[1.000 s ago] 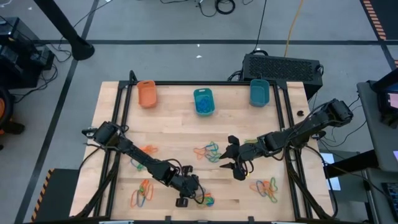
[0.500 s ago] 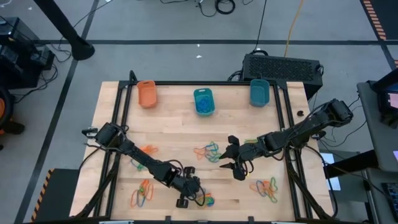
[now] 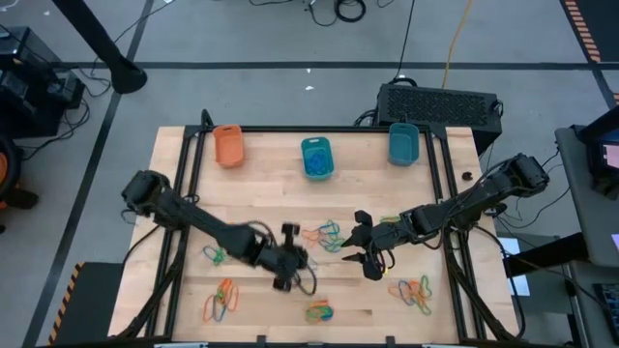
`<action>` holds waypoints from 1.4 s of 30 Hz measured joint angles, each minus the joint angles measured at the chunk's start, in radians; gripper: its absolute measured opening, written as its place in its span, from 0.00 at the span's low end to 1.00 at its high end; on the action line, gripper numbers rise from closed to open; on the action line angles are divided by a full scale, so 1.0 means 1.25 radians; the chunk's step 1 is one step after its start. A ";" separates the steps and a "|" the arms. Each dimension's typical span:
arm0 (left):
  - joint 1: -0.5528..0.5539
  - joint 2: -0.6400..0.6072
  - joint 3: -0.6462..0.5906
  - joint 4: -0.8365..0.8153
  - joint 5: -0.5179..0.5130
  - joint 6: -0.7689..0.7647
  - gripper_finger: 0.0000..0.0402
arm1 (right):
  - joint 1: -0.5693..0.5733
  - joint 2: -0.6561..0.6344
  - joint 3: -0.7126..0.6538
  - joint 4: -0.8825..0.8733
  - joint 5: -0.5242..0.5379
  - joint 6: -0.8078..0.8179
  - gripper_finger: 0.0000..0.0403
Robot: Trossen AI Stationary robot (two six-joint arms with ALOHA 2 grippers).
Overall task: Sort rubber bands into baskets
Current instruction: Put the blue rubber band into the light blue bin
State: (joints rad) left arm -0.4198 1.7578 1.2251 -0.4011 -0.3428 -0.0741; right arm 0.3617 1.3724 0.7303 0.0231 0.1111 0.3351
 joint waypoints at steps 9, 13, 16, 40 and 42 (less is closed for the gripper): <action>0.214 -0.106 0.000 -0.092 -0.035 0.152 0.00 | -0.002 0.000 0.000 -0.009 0.000 -0.009 0.42; 0.364 -0.113 -0.001 -0.063 -0.013 0.211 0.00 | -0.002 0.000 0.000 -0.010 0.000 -0.009 0.42; 0.483 -0.102 -0.001 -0.032 0.039 0.212 0.00 | -0.002 0.000 0.000 -0.012 0.000 -0.011 0.42; 0.709 0.098 -0.001 0.221 0.246 0.148 0.04 | -0.013 0.000 0.000 -0.038 -0.001 -0.043 0.42; 0.709 0.098 -0.001 0.220 0.246 0.152 0.09 | -0.013 0.000 0.000 -0.038 -0.001 -0.053 0.42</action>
State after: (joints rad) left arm 0.4667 1.8805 1.2240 -0.1264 -0.0353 0.1164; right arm 0.3458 1.3720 0.7303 -0.0238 0.1095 0.2688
